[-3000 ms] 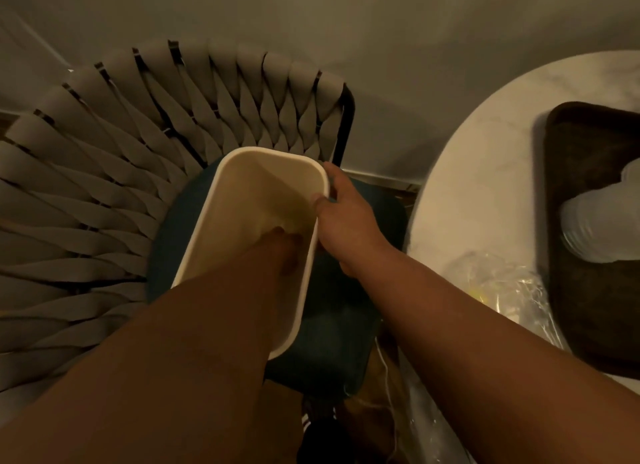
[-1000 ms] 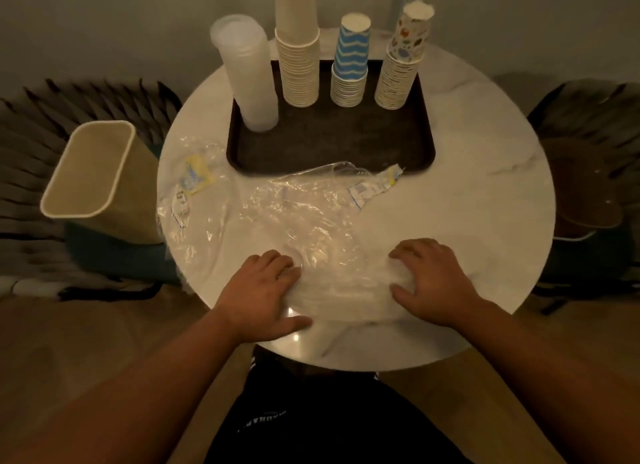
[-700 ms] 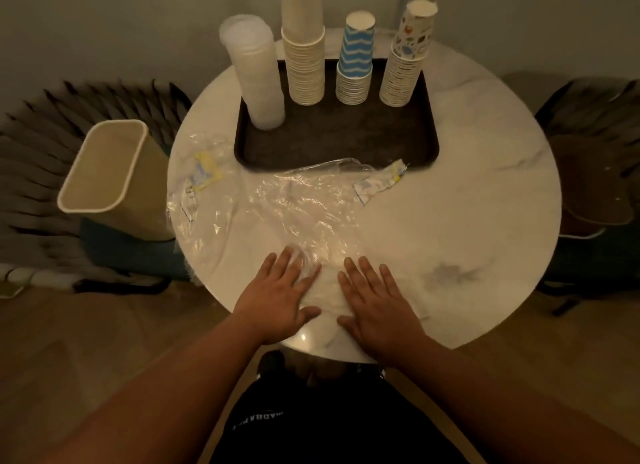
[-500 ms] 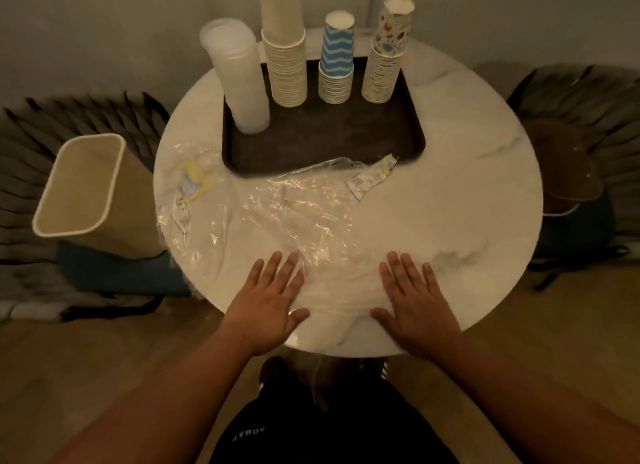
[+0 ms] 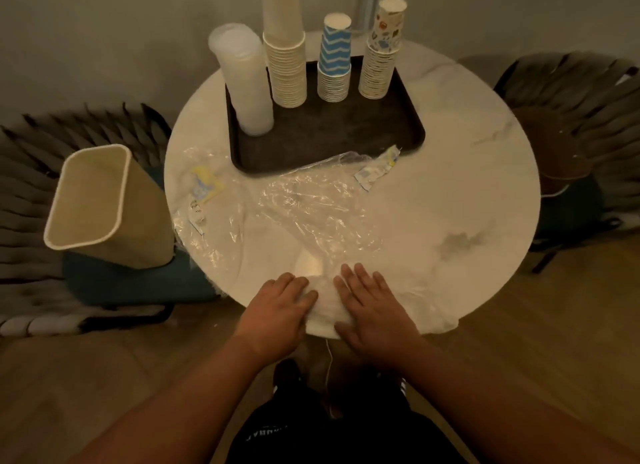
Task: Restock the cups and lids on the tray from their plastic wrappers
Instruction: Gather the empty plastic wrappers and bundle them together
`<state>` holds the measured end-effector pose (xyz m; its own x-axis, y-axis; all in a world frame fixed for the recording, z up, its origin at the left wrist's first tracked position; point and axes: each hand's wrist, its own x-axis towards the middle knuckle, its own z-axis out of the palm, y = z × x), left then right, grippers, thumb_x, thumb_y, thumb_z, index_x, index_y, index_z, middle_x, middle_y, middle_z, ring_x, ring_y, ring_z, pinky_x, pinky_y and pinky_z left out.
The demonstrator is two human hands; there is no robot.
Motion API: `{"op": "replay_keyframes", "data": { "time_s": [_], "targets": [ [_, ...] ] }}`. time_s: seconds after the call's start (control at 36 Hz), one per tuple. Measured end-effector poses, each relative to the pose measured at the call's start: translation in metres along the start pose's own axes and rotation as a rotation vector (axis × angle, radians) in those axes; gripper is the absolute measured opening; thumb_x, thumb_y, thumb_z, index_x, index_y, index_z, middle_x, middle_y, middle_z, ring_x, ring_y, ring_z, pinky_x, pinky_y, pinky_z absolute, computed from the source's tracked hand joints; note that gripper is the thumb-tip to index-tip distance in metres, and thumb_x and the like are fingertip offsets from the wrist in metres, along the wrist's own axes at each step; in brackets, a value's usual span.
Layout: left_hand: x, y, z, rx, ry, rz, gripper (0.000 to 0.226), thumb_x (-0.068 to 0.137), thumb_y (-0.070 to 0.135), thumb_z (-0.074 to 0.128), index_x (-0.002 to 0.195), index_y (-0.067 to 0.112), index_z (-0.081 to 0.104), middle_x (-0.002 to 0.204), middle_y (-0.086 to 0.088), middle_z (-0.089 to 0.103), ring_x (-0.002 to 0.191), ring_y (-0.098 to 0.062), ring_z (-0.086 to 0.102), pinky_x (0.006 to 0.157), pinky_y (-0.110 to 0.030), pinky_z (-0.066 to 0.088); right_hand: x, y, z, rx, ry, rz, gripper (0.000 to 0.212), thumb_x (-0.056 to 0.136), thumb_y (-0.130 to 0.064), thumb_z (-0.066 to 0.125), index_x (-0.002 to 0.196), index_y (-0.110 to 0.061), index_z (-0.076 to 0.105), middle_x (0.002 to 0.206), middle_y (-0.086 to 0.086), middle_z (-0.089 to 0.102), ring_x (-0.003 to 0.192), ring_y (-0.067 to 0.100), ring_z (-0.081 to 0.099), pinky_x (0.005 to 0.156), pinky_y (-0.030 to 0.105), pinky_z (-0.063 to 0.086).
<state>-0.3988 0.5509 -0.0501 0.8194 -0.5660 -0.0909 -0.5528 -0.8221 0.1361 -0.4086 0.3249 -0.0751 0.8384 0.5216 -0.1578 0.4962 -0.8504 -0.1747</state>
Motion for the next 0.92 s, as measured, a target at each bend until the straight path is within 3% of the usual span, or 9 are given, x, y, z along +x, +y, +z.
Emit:
{"op": "replay_keyframes", "data": {
  "time_s": [0.19,0.31,0.44,0.53,0.61,0.69,0.75,0.81,0.92],
  "targets": [
    [0.004,0.004,-0.023,-0.09,0.274,0.095,0.029,0.079,0.018,0.051,0.093,0.008,0.073,0.095,-0.01,0.068,0.086,-0.027,0.06,0.072,-0.037,0.054,-0.001,0.022,0.007,-0.073,-0.072,-0.049,0.078,0.094,-0.066,0.028,0.151,-0.013,0.028,0.16,0.013,0.026,0.147,0.035,0.022,0.111,0.053,0.014],
    [0.01,0.014,-0.044,-0.011,0.325,0.147,0.023,0.079,0.016,0.052,0.084,0.008,0.072,0.085,-0.01,0.066,0.069,-0.028,0.06,0.06,-0.035,0.05,0.012,0.037,0.0,-0.102,-0.053,-0.11,0.072,0.096,-0.061,0.027,0.151,-0.016,0.029,0.159,0.012,0.027,0.148,0.034,0.019,0.112,0.055,0.014],
    [0.002,0.023,-0.044,0.021,0.245,0.154,0.027,0.084,0.019,0.049,0.085,0.009,0.073,0.084,-0.009,0.065,0.066,-0.025,0.059,0.057,-0.034,0.049,0.011,0.046,-0.021,-0.106,0.036,-0.039,0.067,0.096,-0.049,0.033,0.15,-0.01,0.031,0.16,0.014,0.024,0.149,0.033,0.014,0.115,0.055,0.013],
    [0.004,0.022,-0.045,-0.001,0.168,0.139,0.026,0.081,0.022,0.05,0.084,0.012,0.073,0.084,-0.007,0.064,0.069,-0.025,0.058,0.059,-0.036,0.049,-0.005,0.036,-0.011,0.006,-0.024,-0.097,0.072,0.1,-0.061,0.017,0.155,-0.016,0.018,0.164,0.008,0.008,0.151,0.028,-0.002,0.118,0.05,0.004],
    [0.015,0.021,-0.05,-0.082,0.115,0.122,0.027,0.077,0.027,0.051,0.087,0.015,0.073,0.087,-0.005,0.064,0.076,-0.024,0.059,0.067,-0.035,0.051,-0.008,0.036,-0.003,0.079,-0.131,-0.08,0.081,0.091,-0.071,-0.001,0.157,-0.024,-0.001,0.163,-0.001,-0.014,0.147,0.022,-0.027,0.119,0.046,-0.01],
    [0.037,0.027,-0.062,-0.221,0.083,0.047,0.036,0.08,0.027,0.046,0.097,0.014,0.075,0.09,-0.006,0.067,0.079,-0.025,0.064,0.07,-0.032,0.052,-0.006,0.039,-0.008,0.069,-0.17,-0.097,0.087,0.086,-0.076,0.001,0.156,-0.025,-0.006,0.161,-0.003,-0.023,0.144,0.019,-0.033,0.119,0.046,-0.014],
    [0.059,0.033,-0.07,-0.276,0.079,-0.002,0.039,0.084,0.026,0.044,0.106,0.013,0.073,0.097,-0.006,0.069,0.084,-0.026,0.065,0.073,-0.032,0.05,-0.004,0.041,-0.012,0.077,-0.184,-0.127,0.09,0.086,-0.077,0.005,0.158,-0.022,0.005,0.163,-0.002,-0.014,0.147,0.02,-0.028,0.119,0.045,-0.015],
    [0.082,0.043,-0.076,-0.309,0.1,-0.04,0.033,0.091,0.024,0.05,0.116,0.016,0.07,0.106,-0.005,0.07,0.095,-0.025,0.063,0.081,-0.031,0.045,-0.004,0.047,-0.013,0.089,-0.176,-0.151,0.091,0.087,-0.077,0.011,0.154,-0.018,0.029,0.164,0.001,0.013,0.152,0.021,-0.008,0.119,0.044,-0.013],
    [0.128,0.065,-0.079,-0.341,0.042,-0.105,0.033,0.097,0.03,0.056,0.13,0.027,0.061,0.113,-0.003,0.064,0.105,-0.021,0.055,0.085,-0.027,0.039,-0.007,0.053,-0.015,0.092,-0.111,-0.17,0.081,0.092,-0.068,0.019,0.138,-0.013,0.055,0.147,0.008,0.048,0.143,0.026,0.031,0.121,0.043,0.008]
  ]
}}
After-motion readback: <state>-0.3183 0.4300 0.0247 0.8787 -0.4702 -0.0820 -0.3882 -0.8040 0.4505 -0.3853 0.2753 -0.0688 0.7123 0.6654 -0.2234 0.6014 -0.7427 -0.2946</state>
